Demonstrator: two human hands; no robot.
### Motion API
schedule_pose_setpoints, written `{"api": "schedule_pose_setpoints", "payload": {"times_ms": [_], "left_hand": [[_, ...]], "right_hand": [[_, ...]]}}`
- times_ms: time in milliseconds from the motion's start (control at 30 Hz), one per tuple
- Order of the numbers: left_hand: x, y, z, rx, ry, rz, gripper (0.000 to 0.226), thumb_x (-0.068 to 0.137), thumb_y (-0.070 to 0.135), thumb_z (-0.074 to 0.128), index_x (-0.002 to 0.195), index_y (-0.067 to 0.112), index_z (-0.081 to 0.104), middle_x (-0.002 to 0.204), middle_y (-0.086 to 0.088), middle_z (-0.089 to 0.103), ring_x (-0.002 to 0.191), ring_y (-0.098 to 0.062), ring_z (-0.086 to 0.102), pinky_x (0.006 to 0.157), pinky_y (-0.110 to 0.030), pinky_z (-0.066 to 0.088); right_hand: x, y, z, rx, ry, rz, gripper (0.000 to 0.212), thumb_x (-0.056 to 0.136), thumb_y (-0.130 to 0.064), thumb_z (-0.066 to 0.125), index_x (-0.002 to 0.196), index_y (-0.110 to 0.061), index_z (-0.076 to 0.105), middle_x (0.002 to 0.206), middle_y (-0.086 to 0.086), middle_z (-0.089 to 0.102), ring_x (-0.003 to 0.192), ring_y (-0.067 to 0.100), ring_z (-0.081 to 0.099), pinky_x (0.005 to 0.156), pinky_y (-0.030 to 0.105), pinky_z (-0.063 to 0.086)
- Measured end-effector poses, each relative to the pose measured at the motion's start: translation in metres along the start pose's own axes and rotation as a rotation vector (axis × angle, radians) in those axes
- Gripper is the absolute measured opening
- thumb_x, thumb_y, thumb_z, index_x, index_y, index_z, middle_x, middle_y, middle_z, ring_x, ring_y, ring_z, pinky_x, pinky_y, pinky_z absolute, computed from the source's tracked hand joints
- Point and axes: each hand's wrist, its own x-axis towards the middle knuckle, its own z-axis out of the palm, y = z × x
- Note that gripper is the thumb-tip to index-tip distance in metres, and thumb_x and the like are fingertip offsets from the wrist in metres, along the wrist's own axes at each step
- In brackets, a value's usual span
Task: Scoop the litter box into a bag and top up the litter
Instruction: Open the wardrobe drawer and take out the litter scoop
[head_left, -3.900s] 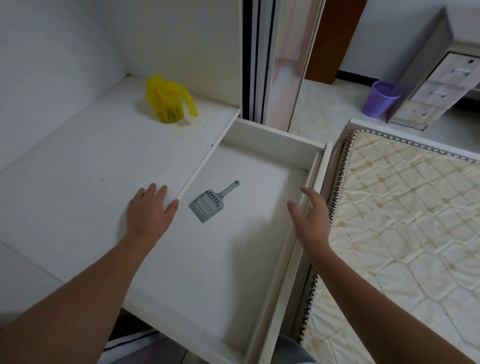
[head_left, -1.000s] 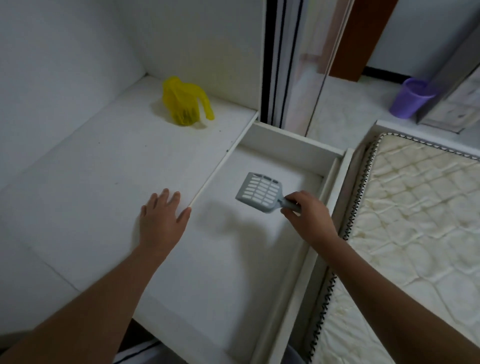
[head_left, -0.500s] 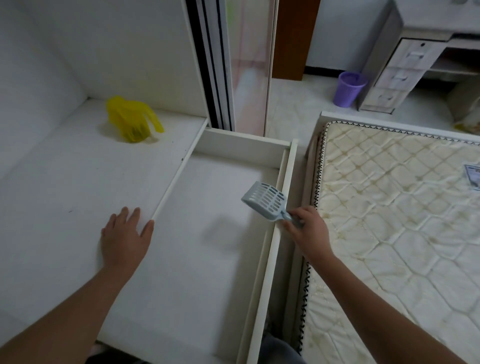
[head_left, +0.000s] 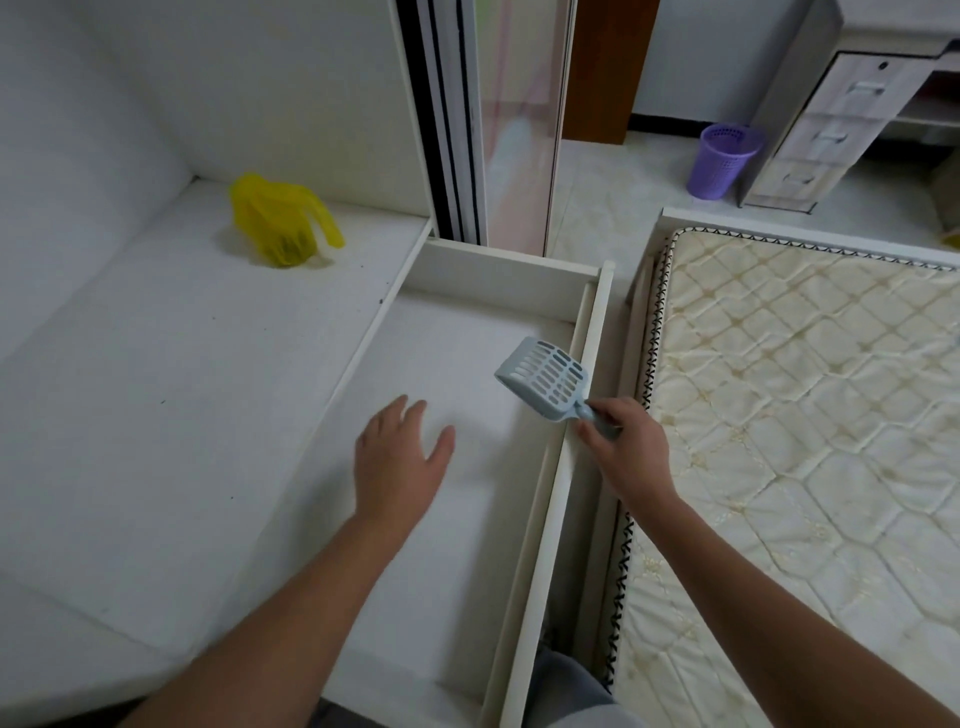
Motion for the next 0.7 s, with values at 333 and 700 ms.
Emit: {"api": "schedule_pose_setpoints", "payload": {"times_ms": [333, 700], "left_hand": [[-0.029, 0.102, 0.048, -0.005, -0.318, 0.573, 0.064, 0.091, 0.048, 0.051, 0.145, 0.016, 0.036, 0.155, -0.007, 0.031, 0.143, -0.022, 0.028, 0.115, -0.041, 0.030], [-0.015, 0.089, 0.033, 0.164, -0.227, 0.726, 0.057, 0.078, 0.033, 0.069, 0.128, 0.009, 0.058, 0.134, -0.010, 0.057, 0.123, -0.023, 0.054, 0.109, -0.031, 0.035]], "right_hand": [[0.005, 0.005, -0.025, -0.056, 0.051, -0.029, 0.029, 0.084, -0.030, 0.071, 0.111, -0.019, 0.068, 0.095, -0.006, 0.062, 0.080, 0.004, 0.055, 0.068, 0.014, 0.042], [0.010, 0.005, -0.024, -0.009, 0.007, -0.007, 0.031, 0.085, -0.025, 0.071, 0.114, -0.016, 0.069, 0.095, -0.009, 0.058, 0.078, 0.002, 0.053, 0.066, 0.007, 0.035]]}}
